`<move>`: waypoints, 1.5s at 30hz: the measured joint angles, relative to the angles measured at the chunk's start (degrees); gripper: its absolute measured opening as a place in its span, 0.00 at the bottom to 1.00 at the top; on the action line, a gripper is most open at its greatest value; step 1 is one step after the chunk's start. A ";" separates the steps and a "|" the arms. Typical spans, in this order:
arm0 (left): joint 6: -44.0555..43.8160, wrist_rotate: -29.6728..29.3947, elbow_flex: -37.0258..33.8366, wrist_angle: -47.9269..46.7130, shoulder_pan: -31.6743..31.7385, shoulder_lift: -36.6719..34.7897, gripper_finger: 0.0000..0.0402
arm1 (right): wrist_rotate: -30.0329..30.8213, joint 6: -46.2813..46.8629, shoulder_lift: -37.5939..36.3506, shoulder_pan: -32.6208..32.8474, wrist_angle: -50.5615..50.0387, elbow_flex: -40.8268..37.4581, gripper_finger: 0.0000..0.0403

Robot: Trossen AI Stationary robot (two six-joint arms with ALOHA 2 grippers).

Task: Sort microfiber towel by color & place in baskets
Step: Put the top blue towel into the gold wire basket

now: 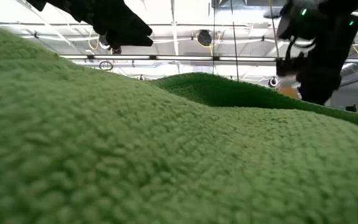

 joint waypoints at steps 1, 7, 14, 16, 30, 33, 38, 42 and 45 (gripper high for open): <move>-0.11 -0.01 -0.01 0.00 0.00 0.03 0.55 | -0.08 0.13 -1.97 0.91 0.49 0.00 0.01; -0.24 0.01 -0.01 1.24 -0.09 2.15 0.55 | -0.08 3.59 -14.42 8.92 0.59 0.02 0.01; 0.11 0.06 -0.01 10.41 -0.09 7.53 0.55 | 0.42 1.85 -24.02 16.25 7.90 0.09 0.01; 0.11 0.06 -0.01 15.38 -0.09 9.29 0.55 | 0.88 -0.90 -24.85 17.61 13.42 0.09 0.01; 2.84 1.92 1.87 34.57 -0.21 17.65 0.55 | 6.42 -29.76 -14.02 20.80 55.59 0.17 0.02; 4.73 -0.07 1.87 38.36 -0.91 17.94 0.55 | 6.71 -33.39 -9.07 20.65 62.17 0.17 0.02; 7.90 -3.12 1.87 42.60 -3.33 18.01 0.55 | 8.58 -37.18 -0.82 20.60 74.19 0.17 0.02; 10.81 -4.71 1.87 44.13 -4.95 18.01 0.55 | 12.57 -39.60 4.43 20.51 80.46 0.17 0.02; 12.23 -9.88 1.87 42.75 -6.16 17.34 0.55 | 15.58 -40.15 6.82 20.47 82.63 0.17 0.02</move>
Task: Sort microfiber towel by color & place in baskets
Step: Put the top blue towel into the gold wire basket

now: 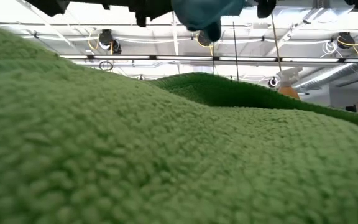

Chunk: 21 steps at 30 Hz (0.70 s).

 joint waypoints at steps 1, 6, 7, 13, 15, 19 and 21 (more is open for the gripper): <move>0.28 -2.59 0.01 -0.83 -0.36 -0.29 0.55 | 0.79 -0.01 0.36 0.00 0.10 0.00 0.02; 4.53 -16.23 -0.02 -11.51 -2.78 -4.30 0.55 | 2.82 -0.13 0.00 0.40 -0.13 0.00 0.02; 4.56 -18.21 -0.02 -13.54 -3.39 -5.49 0.55 | 2.94 -0.41 -0.34 0.58 -0.10 0.00 0.02; 3.16 -21.31 0.00 -20.72 -7.79 -12.20 0.55 | 2.84 -0.58 -0.97 0.63 -0.36 0.00 0.02; 1.08 -19.33 0.00 -19.76 -8.64 -12.48 0.55 | 2.83 0.22 -0.35 0.45 0.55 0.00 0.02; -0.48 -16.26 0.02 -17.32 -9.21 -10.92 0.55 | 2.43 0.71 1.82 0.00 4.49 0.00 0.02; -0.38 -15.95 0.02 -16.61 -9.00 -9.46 0.55 | 2.40 -0.04 3.20 -0.22 7.36 0.00 0.02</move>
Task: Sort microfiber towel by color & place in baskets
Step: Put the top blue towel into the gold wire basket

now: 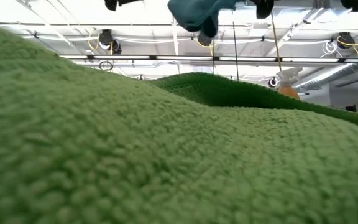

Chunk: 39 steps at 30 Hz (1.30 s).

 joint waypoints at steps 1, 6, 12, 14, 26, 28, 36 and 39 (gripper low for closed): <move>0.00 0.12 -0.02 0.96 0.18 0.73 0.55 | 0.00 -0.39 0.85 -0.02 1.02 0.00 0.02; 0.06 0.09 -0.02 5.96 1.66 3.86 0.55 | -0.01 -4.00 4.81 -0.02 7.04 0.00 0.02; 0.25 0.88 -0.02 7.40 2.71 4.51 0.55 | -2.23 -7.66 8.92 -0.21 14.58 0.00 0.02; 0.36 2.70 -0.02 8.29 2.69 4.50 0.56 | -5.78 -8.57 9.99 -0.53 16.40 0.00 0.02; 0.60 11.01 -0.02 12.61 1.05 4.92 0.86 | -11.89 -9.40 11.28 -1.49 19.68 0.00 0.02; -0.58 10.91 -0.02 12.78 1.72 5.89 0.87 | -12.05 -9.40 11.28 -1.60 20.39 0.00 0.02; -1.78 10.93 -0.02 20.76 5.03 10.75 0.88 | -14.89 -9.40 11.28 -2.31 20.26 0.00 0.02; -3.10 14.94 0.03 24.54 5.88 12.70 0.88 | -16.58 -9.40 11.28 -2.97 20.30 0.00 0.02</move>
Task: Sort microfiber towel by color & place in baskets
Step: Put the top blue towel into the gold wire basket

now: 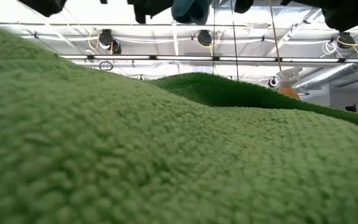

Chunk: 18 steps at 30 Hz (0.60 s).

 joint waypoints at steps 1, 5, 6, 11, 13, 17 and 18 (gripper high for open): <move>-1.33 2.55 0.32 -0.03 0.43 0.71 0.88 | -0.05 0.02 0.00 -0.15 -0.04 0.00 0.02; -5.55 10.71 2.99 -0.35 1.77 3.41 0.88 | -0.11 0.24 0.00 -0.83 -0.09 0.00 0.02; -5.87 11.57 3.60 -0.27 2.01 4.11 0.88 | -0.11 0.53 0.00 -0.87 -0.30 0.00 0.02; -6.14 12.50 5.12 -0.53 2.51 5.74 0.84 | -0.09 1.05 0.00 -0.85 -1.35 0.00 0.02; -6.03 13.11 5.16 -0.52 2.71 5.74 0.78 | -0.15 1.42 0.00 -0.83 -2.05 0.00 0.02; -4.35 14.12 5.16 -1.08 2.87 5.74 0.63 | -0.36 1.57 0.00 -0.81 -2.16 0.00 0.02; -3.73 14.34 5.18 -1.56 2.87 5.74 0.58 | -0.44 1.98 0.00 -0.77 -2.16 0.00 0.02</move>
